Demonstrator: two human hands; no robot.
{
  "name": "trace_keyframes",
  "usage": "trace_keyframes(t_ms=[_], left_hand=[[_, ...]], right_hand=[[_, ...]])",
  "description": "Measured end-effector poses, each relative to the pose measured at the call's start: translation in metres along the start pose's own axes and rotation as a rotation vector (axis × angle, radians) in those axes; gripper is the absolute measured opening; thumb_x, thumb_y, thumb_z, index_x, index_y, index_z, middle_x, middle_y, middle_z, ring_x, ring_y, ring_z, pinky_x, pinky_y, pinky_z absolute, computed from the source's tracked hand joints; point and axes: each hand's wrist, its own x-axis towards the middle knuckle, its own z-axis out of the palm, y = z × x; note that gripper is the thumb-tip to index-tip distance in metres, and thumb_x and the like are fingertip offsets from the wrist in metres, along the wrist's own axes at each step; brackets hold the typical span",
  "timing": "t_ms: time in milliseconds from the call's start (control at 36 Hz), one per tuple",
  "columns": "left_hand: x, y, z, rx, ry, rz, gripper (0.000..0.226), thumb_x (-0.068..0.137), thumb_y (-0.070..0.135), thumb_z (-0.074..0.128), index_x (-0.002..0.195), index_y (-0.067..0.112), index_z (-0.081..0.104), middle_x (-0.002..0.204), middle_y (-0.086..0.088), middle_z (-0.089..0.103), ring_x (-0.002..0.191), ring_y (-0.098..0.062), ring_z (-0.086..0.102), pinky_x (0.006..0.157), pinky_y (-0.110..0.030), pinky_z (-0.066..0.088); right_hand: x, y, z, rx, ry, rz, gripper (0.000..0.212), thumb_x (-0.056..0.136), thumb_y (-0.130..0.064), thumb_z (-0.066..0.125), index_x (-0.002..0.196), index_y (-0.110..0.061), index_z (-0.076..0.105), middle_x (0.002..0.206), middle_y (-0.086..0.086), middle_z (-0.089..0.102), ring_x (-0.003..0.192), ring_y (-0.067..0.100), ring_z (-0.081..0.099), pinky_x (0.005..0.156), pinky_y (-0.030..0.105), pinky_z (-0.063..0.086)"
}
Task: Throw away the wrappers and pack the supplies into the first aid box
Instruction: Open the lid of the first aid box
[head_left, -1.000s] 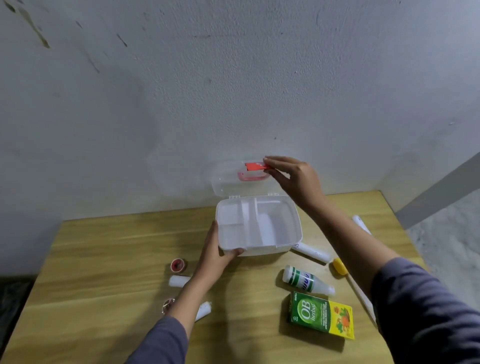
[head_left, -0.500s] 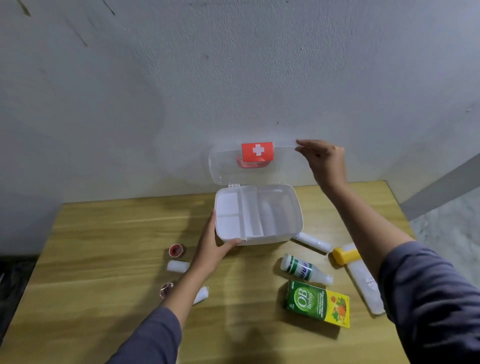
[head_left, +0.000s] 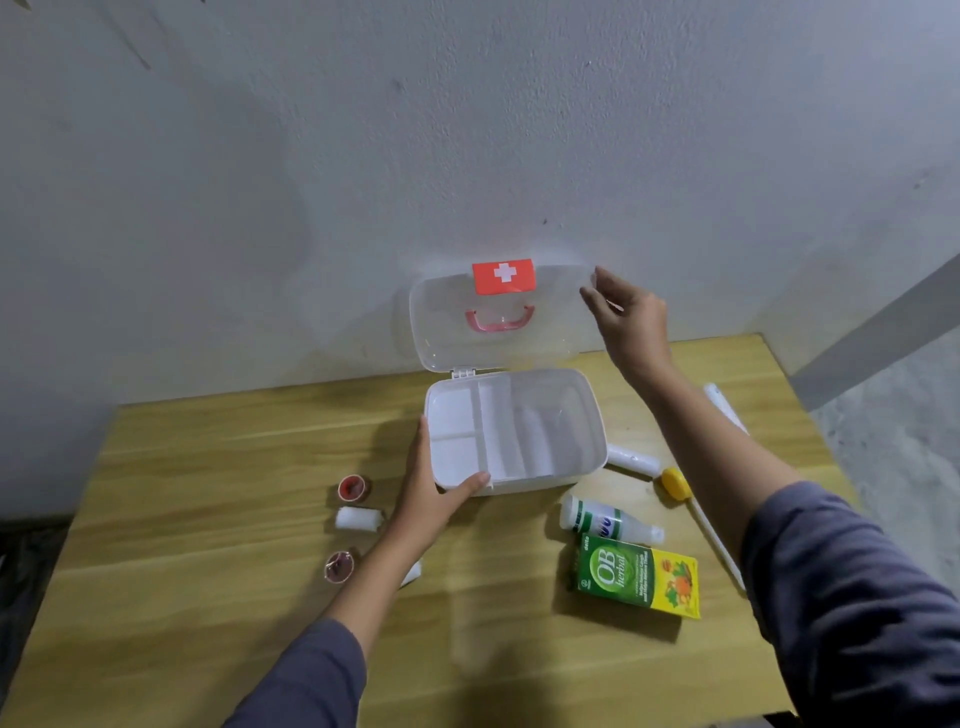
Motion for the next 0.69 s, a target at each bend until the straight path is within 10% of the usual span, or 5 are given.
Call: trace_keyframes(t_ms=[250, 528, 694], left_hand=[[0.002, -0.003, 0.003, -0.034, 0.017, 0.043, 0.100, 0.076, 0.025, 0.075, 0.147, 0.028, 0.005, 0.147, 0.015, 0.019, 0.133, 0.000, 0.022, 0.104, -0.022, 0.024], [0.005, -0.009, 0.010, -0.038, 0.052, 0.082, 0.098, 0.078, 0.026, 0.072, 0.148, 0.025, 0.004, 0.140, 0.021, 0.016, 0.130, 0.006, 0.016, 0.104, -0.018, 0.019], [0.005, -0.007, 0.009, -0.028, 0.051, 0.094, 0.099, 0.075, 0.031, 0.074, 0.148, 0.026, 0.007, 0.147, 0.017, 0.017, 0.136, 0.000, 0.020, 0.112, -0.025, 0.021]], right_hand=[[-0.121, 0.056, -0.040, -0.254, -0.072, -0.053, 0.039, 0.083, -0.024, 0.066, 0.118, -0.010, 0.057, 0.115, 0.008, 0.064, 0.105, 0.014, 0.056, 0.092, 0.034, 0.047], [-0.239, 0.121, -0.081, -0.589, -0.355, -0.049, 0.081, 0.062, -0.074, 0.059, 0.124, -0.023, 0.048, 0.123, -0.001, 0.054, 0.113, 0.012, 0.048, 0.096, 0.026, 0.033], [-0.243, 0.132, -0.075, -0.696, -0.362, -0.098, 0.070, 0.069, -0.050, 0.071, 0.128, -0.021, 0.047, 0.128, 0.005, 0.052, 0.119, 0.024, 0.047, 0.098, 0.033, 0.032]])
